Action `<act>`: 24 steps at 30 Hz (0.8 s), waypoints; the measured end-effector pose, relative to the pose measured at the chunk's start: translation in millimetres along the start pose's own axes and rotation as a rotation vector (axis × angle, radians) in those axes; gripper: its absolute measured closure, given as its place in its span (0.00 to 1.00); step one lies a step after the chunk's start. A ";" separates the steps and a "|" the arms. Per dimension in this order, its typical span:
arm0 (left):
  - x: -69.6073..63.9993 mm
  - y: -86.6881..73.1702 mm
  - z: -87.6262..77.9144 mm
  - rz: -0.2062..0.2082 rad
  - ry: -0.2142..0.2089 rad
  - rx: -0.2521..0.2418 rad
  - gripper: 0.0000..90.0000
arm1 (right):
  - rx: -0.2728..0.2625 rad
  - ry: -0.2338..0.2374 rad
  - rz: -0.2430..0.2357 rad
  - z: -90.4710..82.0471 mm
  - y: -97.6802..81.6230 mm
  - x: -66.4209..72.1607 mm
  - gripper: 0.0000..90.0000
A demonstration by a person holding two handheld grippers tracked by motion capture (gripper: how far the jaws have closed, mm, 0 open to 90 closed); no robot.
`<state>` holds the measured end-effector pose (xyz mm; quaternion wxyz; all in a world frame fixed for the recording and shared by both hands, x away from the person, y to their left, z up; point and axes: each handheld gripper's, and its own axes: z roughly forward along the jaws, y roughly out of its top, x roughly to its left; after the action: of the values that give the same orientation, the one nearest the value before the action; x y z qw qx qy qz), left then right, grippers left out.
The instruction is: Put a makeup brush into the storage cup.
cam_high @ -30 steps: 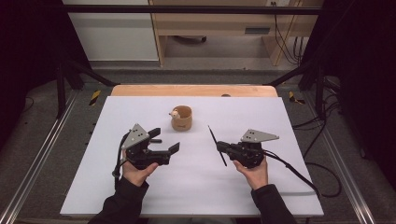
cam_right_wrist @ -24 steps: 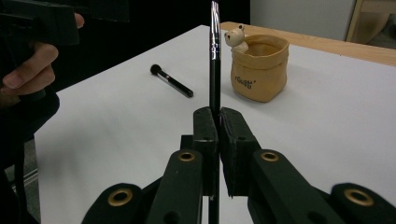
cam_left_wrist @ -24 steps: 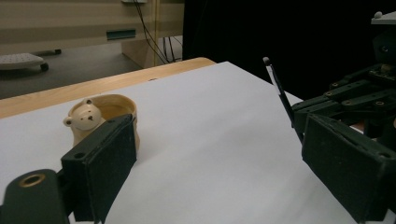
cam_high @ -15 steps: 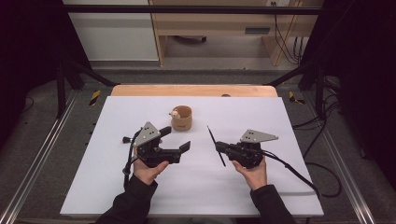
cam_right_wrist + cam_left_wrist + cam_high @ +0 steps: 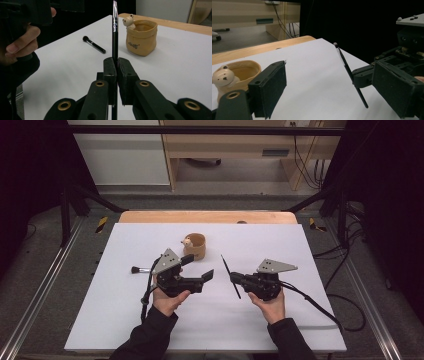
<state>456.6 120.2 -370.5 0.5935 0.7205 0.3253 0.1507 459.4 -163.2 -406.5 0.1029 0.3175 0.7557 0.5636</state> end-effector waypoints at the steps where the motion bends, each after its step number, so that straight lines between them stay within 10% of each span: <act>1: -0.5 0.0 1.3 -0.002 -0.004 -0.002 0.13 | 0.000 0.000 0.001 0.2 -0.1 0.1 0.95; 24: -9.2 -4.9 24.2 -0.057 -0.065 -0.010 0.23 | -0.015 0.010 -0.012 1.0 0.9 4.3 0.95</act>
<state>462.8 96.3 -379.7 0.6114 0.7125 0.3256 0.1121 456.9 -159.7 -405.2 0.1048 0.3094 0.7539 0.5700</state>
